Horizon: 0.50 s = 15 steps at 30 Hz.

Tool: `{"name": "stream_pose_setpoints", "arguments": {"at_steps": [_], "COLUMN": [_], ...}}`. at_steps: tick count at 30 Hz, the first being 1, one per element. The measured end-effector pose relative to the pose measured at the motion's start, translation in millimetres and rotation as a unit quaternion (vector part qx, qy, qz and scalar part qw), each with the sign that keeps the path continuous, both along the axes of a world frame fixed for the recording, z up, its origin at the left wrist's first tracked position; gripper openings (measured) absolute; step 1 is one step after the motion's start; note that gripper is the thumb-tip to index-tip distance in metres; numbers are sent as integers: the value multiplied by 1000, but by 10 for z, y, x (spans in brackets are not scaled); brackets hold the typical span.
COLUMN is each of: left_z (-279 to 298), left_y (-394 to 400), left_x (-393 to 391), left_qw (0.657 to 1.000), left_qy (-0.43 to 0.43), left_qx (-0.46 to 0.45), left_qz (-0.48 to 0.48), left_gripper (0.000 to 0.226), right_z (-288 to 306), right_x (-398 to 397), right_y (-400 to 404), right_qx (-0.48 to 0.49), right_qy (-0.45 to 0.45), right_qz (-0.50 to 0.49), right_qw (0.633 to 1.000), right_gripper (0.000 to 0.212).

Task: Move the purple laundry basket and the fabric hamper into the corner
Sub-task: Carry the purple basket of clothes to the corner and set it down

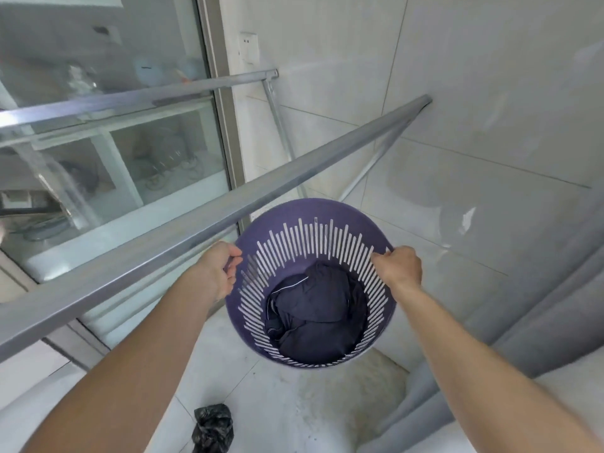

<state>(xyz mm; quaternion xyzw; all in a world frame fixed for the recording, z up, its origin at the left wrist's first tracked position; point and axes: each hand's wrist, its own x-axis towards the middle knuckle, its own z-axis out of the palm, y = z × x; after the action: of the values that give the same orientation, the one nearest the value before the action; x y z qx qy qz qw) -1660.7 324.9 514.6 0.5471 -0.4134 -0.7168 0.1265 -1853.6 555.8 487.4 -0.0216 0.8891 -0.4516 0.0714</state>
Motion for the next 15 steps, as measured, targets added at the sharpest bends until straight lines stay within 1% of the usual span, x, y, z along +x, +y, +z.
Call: {"name": "stream_pose_setpoints", "arguments": {"at_steps": [3,5,6,9,11,13,15], "left_z": [-170,-311,-389,-572,-702,-879,-1035], "left_y": [132,201,221,230,226,233,275], "left_x": [-223,-340,-395,-563,-695,-827,-921], "left_qw": [998,995,994,988,985,983,979], "left_qy": [-2,-8,-8,-17,-34,-49,-65], "left_qx": [-34,-33,-25,-12,-13,-8,1], "left_qz": [-58,-95,-111,-151,-166,-179,-191], "left_gripper": [13,6,7,36,43,40,32], "right_z": [-140,-253,-310,-463,-562,-673,-822], "right_x": [-226,-344,-402,-563,-662,-735,-760], "right_y": [113,201,251,383,459,525,602], "right_qx": [4,8,13,27,40,51,54], "right_qy": [-24,-42,-48,-63,-79,-94,-111], "right_qz": [-14,-21,-26,-41,-52,-64,-71], "right_qw": [1000,999,998,997,995,992,990], "right_gripper": [15,17,20,26,28,31,32]}}
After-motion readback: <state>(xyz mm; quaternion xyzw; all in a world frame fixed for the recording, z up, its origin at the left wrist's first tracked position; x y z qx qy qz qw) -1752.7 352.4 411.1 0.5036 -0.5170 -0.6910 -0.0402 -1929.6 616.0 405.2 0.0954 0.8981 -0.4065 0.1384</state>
